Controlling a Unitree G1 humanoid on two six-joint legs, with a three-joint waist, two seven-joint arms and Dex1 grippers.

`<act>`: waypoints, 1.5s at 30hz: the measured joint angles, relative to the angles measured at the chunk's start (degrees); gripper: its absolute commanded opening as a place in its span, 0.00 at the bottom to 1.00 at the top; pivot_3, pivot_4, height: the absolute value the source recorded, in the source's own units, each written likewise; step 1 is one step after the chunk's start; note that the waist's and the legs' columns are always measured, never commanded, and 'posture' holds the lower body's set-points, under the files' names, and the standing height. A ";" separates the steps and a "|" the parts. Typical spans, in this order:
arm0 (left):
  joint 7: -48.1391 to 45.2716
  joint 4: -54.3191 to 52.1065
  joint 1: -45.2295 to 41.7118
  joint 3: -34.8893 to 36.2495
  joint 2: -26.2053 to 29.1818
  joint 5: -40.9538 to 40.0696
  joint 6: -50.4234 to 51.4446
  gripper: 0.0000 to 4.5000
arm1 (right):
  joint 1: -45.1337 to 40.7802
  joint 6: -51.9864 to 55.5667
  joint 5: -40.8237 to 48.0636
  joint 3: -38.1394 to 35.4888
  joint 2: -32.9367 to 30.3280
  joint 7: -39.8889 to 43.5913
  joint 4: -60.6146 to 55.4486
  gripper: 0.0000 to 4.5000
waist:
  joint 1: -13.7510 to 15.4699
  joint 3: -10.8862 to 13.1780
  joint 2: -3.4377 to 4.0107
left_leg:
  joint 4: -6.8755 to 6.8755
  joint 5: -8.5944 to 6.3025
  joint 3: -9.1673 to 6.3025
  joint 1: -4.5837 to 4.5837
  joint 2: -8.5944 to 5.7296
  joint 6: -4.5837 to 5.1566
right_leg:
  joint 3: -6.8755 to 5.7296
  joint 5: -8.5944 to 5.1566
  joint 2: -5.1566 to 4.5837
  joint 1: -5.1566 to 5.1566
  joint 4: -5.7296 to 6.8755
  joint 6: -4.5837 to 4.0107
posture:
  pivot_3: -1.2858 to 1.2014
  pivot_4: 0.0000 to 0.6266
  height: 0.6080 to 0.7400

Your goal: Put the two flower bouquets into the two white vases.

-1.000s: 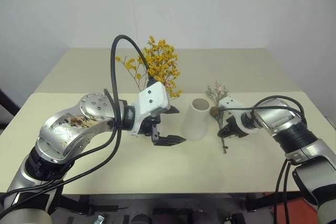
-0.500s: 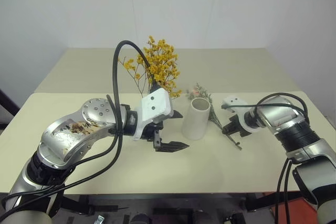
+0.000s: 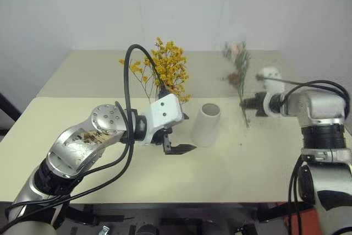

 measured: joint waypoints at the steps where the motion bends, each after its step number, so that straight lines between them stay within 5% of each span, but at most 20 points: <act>1: 0.17 0.35 0.00 0.00 -0.30 0.22 0.00 1.00 | 0.72 -1.41 0.87 -2.54 1.85 -1.21 -2.43 0.02 | -0.10 0.00 0.00 | 0.00 0.00 0.01 0.00 0.00 0.00 | 0.02 0.00 0.00 -0.01 0.03 0.00 | 0.52 0.24 1.00; 7: 0.63 0.60 0.02 0.22 -1.48 0.61 -0.41 1.00 | 3.66 -8.47 7.40 -11.81 9.90 -5.72 -11.90 0.02 | -0.07 0.00 0.02 | 0.00 0.00 0.01 0.02 -0.01 0.00 | 0.01 0.01 -0.01 0.00 0.04 0.00 | 0.52 0.24 1.00; 14: -1.06 0.45 1.72 1.16 -1.41 0.38 -3.73 1.00 | 3.95 -10.28 17.86 -14.14 11.21 -3.49 -17.47 0.02 | -0.19 -0.01 0.04 | -0.01 0.00 0.01 0.05 0.00 0.00 | 0.01 0.01 0.00 0.02 0.04 -0.01 | 0.52 0.24 1.00; 31: -0.51 -0.77 2.90 2.18 -2.64 0.62 -5.29 1.00 | 10.58 -15.62 26.63 -8.30 10.49 0.77 -22.09 0.02 | -0.13 -0.01 0.04 | -0.01 0.00 0.00 0.09 0.00 0.00 | 0.02 0.01 0.00 0.05 0.04 -0.01 | 0.52 0.24 1.00; 45: 0.79 -0.75 2.99 2.24 -2.69 0.66 -5.12 1.00 | 19.17 -31.08 18.97 2.39 8.13 3.35 -24.81 0.02 | -0.06 -0.01 0.03 | -0.01 0.00 0.00 0.11 0.01 0.00 | 0.01 0.00 0.01 0.06 0.03 -0.01 | 0.52 0.24 1.00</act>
